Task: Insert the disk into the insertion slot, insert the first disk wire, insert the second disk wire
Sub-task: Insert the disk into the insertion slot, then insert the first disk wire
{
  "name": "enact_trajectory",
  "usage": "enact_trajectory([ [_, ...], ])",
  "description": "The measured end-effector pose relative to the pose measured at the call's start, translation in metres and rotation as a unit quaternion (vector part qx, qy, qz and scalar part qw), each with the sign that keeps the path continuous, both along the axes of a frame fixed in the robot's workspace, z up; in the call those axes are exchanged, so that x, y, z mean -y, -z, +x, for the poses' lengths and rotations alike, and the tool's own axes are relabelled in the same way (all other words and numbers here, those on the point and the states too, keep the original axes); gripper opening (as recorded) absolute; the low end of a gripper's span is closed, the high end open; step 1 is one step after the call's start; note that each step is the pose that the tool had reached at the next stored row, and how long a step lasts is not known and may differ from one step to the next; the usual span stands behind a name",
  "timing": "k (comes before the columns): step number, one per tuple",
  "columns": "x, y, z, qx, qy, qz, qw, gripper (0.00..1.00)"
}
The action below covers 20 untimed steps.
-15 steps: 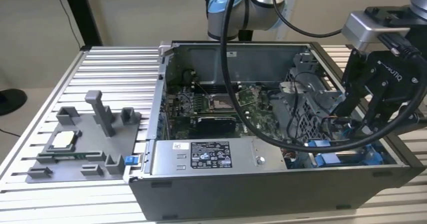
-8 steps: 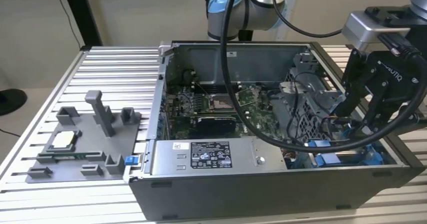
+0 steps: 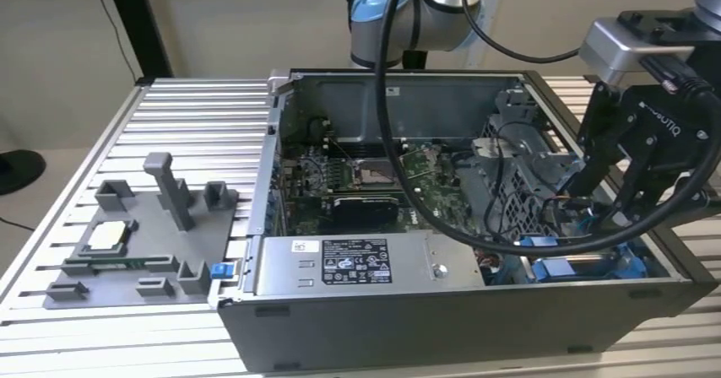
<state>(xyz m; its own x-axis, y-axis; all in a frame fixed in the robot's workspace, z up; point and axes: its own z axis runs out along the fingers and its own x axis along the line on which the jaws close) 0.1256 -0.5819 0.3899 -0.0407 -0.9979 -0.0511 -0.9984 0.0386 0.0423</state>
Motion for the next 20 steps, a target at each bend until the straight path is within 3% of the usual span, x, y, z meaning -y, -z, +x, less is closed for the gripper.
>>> enact_trajectory([
  [20,-0.0041,0.0002,0.0044,0.0,0.0,0.0001,1.0,1.0],
])
